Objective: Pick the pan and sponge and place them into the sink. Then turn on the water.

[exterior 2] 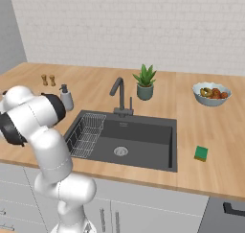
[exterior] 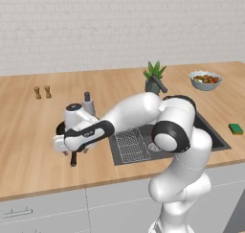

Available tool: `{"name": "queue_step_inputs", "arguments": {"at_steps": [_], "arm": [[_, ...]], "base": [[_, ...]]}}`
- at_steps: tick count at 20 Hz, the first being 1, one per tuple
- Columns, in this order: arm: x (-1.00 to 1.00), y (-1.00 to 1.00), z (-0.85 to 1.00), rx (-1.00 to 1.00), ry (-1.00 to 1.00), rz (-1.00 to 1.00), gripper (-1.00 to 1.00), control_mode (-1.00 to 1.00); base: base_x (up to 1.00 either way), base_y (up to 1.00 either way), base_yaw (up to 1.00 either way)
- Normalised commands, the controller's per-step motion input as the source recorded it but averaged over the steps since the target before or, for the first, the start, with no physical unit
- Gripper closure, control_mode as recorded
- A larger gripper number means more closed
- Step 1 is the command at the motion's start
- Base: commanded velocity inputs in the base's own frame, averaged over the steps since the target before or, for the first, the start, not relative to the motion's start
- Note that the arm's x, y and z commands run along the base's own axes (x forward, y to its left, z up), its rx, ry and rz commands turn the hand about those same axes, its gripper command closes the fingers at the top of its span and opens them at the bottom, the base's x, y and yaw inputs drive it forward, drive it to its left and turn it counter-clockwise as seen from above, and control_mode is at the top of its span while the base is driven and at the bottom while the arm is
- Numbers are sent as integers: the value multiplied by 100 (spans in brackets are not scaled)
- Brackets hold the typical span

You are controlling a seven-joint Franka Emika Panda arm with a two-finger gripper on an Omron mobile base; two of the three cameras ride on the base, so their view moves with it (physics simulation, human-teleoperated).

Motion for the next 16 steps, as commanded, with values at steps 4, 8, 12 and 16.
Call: {"name": "queue_step_inputs", "arguments": {"at_steps": [4, 8, 12, 16], "arm": [[0, -1, -54, 0, -1, 0, -100, -100], [0, 0, -23, 0, 0, -1, -100, -100], [13, 7, 0, 0, 0, -3, -100, -100], [19, 9, 0, 0, 0, -5, -100, -100]], "base": [[0, 0, 0], [0, 0, 0], [0, 0, 0], [0, 0, 0]]}}
